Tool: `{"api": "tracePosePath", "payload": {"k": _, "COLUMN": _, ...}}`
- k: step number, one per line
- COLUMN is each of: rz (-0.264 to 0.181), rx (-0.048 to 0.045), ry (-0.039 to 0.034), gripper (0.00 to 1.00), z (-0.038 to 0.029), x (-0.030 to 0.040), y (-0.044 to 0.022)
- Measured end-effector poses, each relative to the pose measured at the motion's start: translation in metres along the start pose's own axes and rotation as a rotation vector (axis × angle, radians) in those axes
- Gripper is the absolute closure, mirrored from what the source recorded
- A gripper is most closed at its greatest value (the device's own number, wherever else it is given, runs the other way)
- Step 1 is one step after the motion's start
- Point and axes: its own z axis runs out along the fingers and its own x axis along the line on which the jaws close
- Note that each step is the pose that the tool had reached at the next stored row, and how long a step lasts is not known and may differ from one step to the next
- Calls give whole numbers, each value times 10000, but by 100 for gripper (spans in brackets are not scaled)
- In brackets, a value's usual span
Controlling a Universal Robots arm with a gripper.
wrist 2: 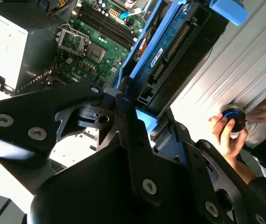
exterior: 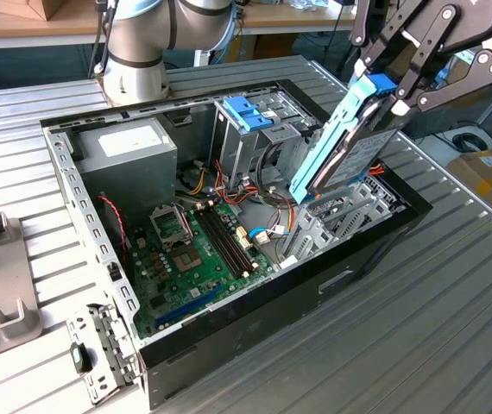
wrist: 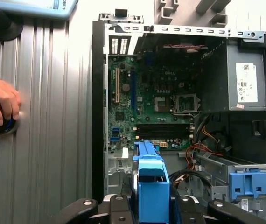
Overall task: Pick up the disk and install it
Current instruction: 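Pick up the disk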
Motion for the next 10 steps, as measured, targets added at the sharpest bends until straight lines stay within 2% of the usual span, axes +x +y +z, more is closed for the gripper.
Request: {"api": "tracePosePath", "payload": {"k": 10, "rz": 1, "rx": -5, "ry": 1, "gripper": 63, "z": 55, "x": 23, "y": -37}}
